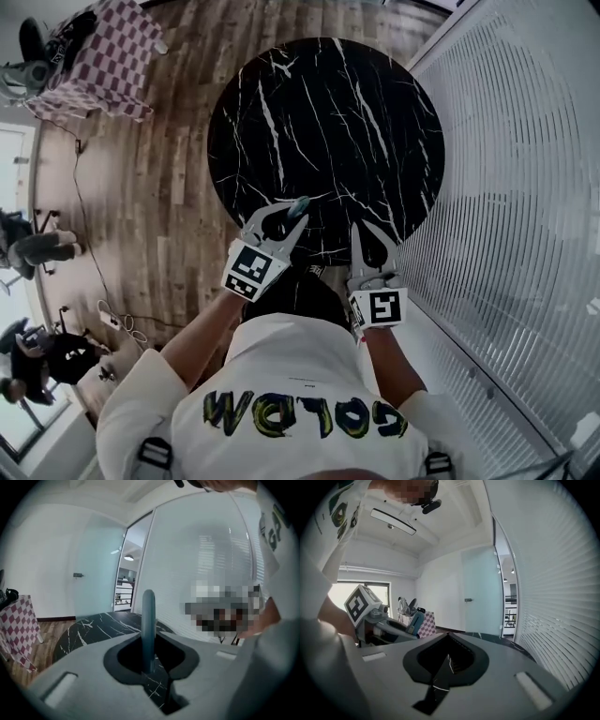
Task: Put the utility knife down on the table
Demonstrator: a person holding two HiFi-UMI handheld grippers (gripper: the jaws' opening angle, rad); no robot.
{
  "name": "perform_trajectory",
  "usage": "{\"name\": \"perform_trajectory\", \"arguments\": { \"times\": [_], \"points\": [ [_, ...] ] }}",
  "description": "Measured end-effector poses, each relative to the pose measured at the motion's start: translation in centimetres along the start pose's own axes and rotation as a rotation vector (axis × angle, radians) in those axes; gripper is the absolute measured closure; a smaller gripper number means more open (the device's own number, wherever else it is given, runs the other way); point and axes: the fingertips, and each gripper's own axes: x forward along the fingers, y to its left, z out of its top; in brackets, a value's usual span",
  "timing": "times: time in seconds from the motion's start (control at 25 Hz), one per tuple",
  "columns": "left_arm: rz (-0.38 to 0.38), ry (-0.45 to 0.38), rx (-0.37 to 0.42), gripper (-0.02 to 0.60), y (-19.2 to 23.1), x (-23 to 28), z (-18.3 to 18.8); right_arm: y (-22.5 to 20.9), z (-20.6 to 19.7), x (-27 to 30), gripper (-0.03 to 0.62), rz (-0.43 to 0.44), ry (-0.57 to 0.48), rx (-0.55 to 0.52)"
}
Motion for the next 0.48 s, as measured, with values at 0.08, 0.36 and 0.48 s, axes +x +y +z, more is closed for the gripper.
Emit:
{"name": "perform_trajectory", "arguments": {
  "times": [0.08, 0.36, 0.48],
  "points": [
    [-0.003, 0.058, 0.007, 0.506, 0.6, 1.1, -1.9, 0.1, -2.0, 0.4, 0.592, 0.002, 0.026, 0.01],
    [-0.014, 0.235, 0.012, 0.506, 2.2, 4.3, -8.9, 0.5, -7.9, 2.1, 0.592, 0.006, 0.101, 0.051],
    [-0.028, 0.292, 0.019, 0.506, 2.2, 5.5, -11.4, 0.7, -10.5, 3.0, 0.592, 0.01, 0.148, 0.07]
  ]
}}
